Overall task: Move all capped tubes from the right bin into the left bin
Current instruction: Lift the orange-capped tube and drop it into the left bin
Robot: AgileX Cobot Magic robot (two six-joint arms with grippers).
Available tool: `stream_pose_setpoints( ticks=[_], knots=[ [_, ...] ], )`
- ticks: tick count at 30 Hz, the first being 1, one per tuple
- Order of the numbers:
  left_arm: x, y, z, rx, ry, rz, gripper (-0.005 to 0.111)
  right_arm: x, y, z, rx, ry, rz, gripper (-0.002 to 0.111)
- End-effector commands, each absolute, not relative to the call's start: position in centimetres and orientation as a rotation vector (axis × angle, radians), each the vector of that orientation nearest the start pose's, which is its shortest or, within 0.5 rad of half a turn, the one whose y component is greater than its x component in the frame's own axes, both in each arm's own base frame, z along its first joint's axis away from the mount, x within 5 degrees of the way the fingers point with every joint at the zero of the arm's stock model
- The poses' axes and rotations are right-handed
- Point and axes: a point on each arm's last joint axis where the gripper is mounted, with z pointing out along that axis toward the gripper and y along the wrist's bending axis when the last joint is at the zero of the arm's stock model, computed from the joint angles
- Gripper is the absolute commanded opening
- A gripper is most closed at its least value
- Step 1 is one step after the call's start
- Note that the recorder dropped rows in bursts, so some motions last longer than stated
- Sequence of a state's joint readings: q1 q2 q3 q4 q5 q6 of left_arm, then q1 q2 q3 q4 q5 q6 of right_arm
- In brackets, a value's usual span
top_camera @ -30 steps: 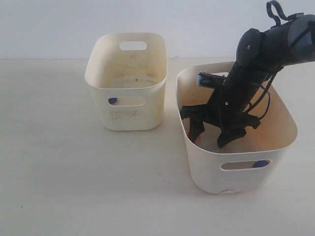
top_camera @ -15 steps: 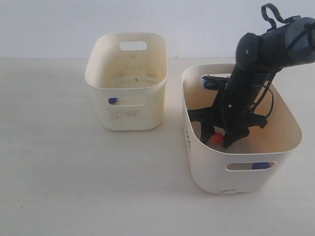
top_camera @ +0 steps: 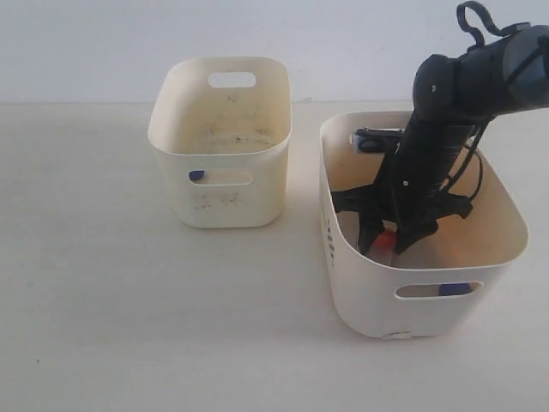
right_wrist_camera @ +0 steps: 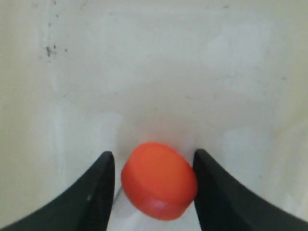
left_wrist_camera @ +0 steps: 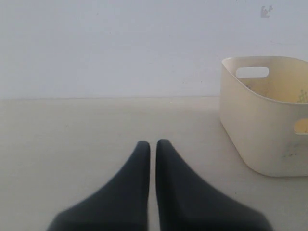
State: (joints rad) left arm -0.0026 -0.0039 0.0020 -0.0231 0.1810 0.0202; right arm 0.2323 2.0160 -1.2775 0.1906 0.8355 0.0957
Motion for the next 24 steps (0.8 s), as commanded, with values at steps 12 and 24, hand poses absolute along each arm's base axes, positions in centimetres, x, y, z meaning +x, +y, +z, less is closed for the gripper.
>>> stream_pose_setpoints(
  ticks=[12, 24],
  knots=[
    [5.6, -0.1, 19.7, 0.003, 1.658, -0.019, 0.004, 32.7, 8.4, 26.6, -0.09, 2.804, 0.211, 0.0],
    [5.6, -0.1, 19.7, 0.003, 1.658, -0.019, 0.004, 30.4, 8.0, 33.7, -0.033, 2.465, 0.317, 0.0]
  ],
)
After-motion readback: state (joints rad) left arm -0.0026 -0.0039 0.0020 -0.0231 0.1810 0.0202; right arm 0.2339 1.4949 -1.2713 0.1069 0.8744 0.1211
